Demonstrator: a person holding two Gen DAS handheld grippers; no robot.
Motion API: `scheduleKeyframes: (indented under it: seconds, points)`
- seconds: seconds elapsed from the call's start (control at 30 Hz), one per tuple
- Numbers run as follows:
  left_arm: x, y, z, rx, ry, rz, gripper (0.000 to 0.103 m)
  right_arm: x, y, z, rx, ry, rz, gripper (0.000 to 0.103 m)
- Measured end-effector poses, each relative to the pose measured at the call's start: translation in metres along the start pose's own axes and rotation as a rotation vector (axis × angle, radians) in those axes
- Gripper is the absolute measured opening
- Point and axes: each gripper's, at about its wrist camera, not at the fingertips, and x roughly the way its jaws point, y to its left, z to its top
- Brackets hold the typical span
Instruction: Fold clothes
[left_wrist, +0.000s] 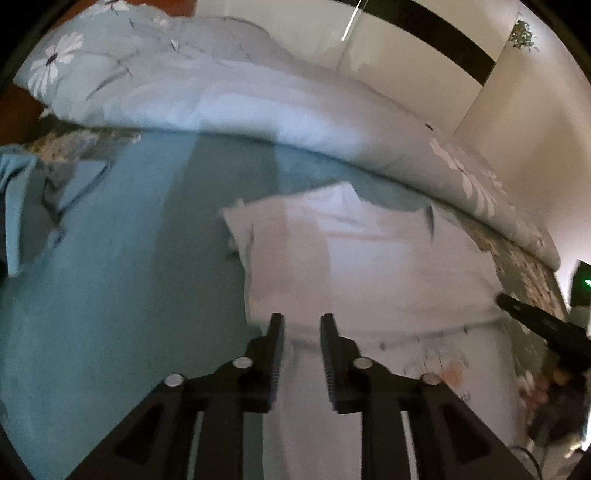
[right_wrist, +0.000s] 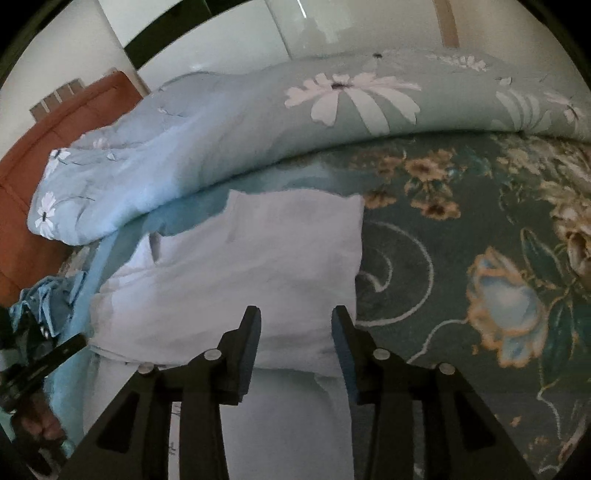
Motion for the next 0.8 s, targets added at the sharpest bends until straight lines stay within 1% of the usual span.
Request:
scheduleKeyframes:
  seconds: [0.07, 0.17, 0.23, 0.3, 0.33, 0.37, 0.4, 0.43, 0.5, 0.6, 0.67, 0.7, 0.73, 0.8]
  points:
    - [0.005, 0.003, -0.003, -0.019, 0.036, -0.006, 0.026, 0.003, 0.003, 0.000, -0.009, 0.000, -0.027, 0.042]
    - [0.001, 0.004, -0.008, -0.033, 0.054, 0.006, 0.026, -0.008, 0.009, -0.003, 0.006, -0.032, -0.062, 0.042]
    - [-0.015, 0.002, -0.016, -0.022, 0.031, -0.003, 0.026, -0.026, 0.014, -0.010, 0.000, -0.069, -0.060, 0.042]
    - [-0.035, 0.001, -0.026, -0.007, 0.001, -0.013, 0.028, -0.046, 0.019, -0.021, -0.010, -0.098, -0.041, 0.042]
    - [-0.049, 0.002, -0.035, 0.002, -0.016, -0.016, 0.035, -0.058, 0.021, -0.030, -0.021, -0.108, -0.025, 0.042]
    - [-0.063, 0.004, -0.046, 0.010, -0.031, -0.013, 0.047, -0.069, 0.023, -0.040, -0.031, -0.116, -0.010, 0.045]
    - [-0.075, 0.006, -0.056, 0.014, -0.043, -0.004, 0.052, -0.078, 0.024, -0.051, -0.042, -0.118, 0.005, 0.051]
    - [-0.085, 0.007, -0.067, 0.017, -0.054, 0.004, 0.058, -0.086, 0.024, -0.063, -0.055, -0.109, 0.018, 0.054]
    - [-0.102, 0.010, -0.087, 0.023, -0.069, 0.019, 0.060, -0.102, 0.023, -0.090, -0.082, -0.084, 0.039, 0.055]
    - [-0.120, 0.016, -0.117, 0.026, -0.071, 0.028, 0.062, -0.119, 0.013, -0.130, -0.104, -0.026, 0.013, 0.055]
    - [-0.131, 0.019, -0.138, 0.029, -0.072, 0.034, 0.066, -0.130, 0.001, -0.158, -0.089, 0.010, -0.004, 0.055]
    - [-0.137, 0.021, -0.148, 0.032, -0.070, 0.031, 0.067, -0.136, -0.006, -0.169, -0.074, 0.021, 0.006, 0.055]
    - [-0.140, 0.022, -0.157, 0.033, -0.063, 0.016, 0.071, -0.143, -0.013, -0.181, -0.057, 0.033, 0.023, 0.055]
    - [-0.143, 0.023, -0.173, 0.028, -0.045, -0.023, 0.074, -0.153, -0.027, -0.200, -0.026, 0.053, 0.053, 0.055]
